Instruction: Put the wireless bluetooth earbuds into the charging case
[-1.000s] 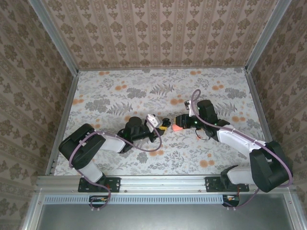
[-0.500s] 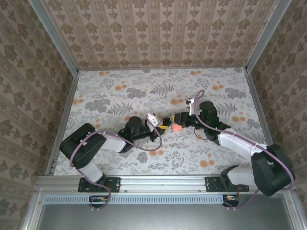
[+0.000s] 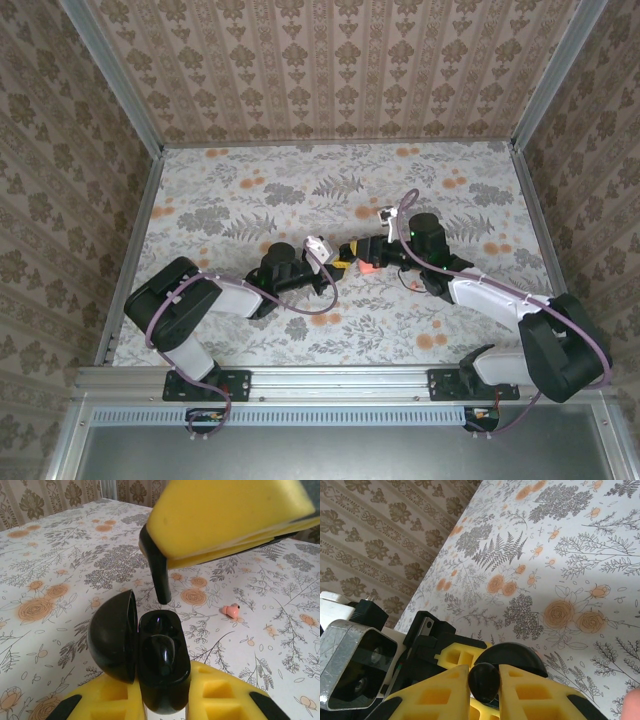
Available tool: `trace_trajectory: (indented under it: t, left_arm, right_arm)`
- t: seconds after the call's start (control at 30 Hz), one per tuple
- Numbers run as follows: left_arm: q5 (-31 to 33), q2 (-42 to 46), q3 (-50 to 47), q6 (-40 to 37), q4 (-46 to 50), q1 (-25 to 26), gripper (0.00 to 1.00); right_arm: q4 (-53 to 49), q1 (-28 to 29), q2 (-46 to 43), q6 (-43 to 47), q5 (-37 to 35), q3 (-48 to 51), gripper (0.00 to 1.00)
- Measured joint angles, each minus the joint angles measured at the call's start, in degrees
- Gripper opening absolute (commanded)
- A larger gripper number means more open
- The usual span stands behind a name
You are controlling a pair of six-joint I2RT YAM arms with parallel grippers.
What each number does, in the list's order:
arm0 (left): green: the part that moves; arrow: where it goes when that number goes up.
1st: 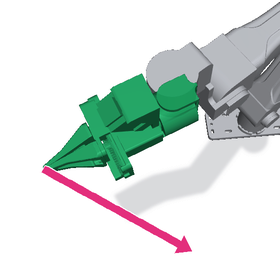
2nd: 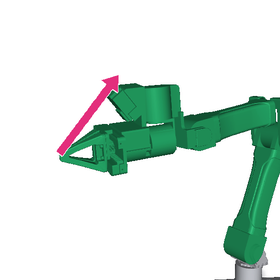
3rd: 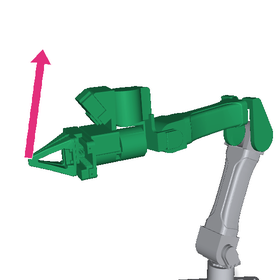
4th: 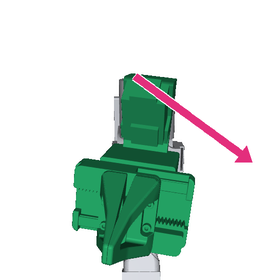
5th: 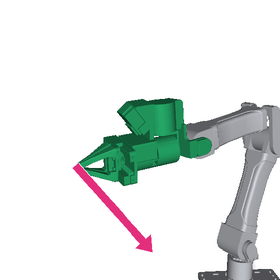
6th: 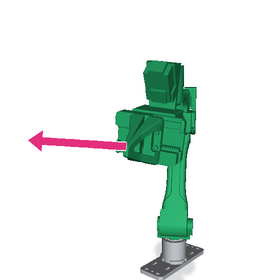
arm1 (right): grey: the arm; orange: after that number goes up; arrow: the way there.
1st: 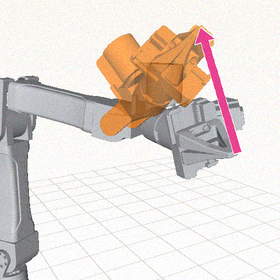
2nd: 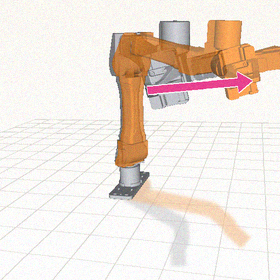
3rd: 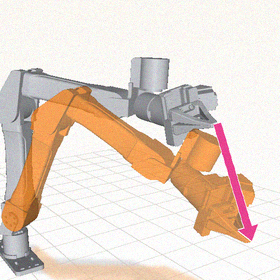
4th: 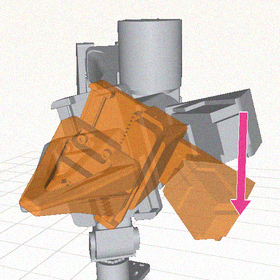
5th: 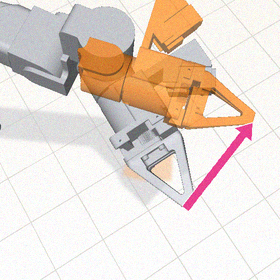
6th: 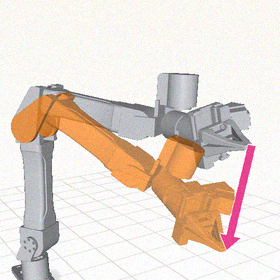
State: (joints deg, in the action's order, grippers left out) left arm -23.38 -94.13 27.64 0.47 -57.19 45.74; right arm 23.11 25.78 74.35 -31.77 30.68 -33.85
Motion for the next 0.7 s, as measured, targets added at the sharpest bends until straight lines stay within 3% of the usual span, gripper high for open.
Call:
trace_trajectory:
  t: [0.7]
  left_arm:
    - [0.02,0.0,0.44,1.95,-3.58,-0.02,0.13]
  right_arm:
    - [0.87,0.26,0.09,0.02,-0.04,0.02,0.21]
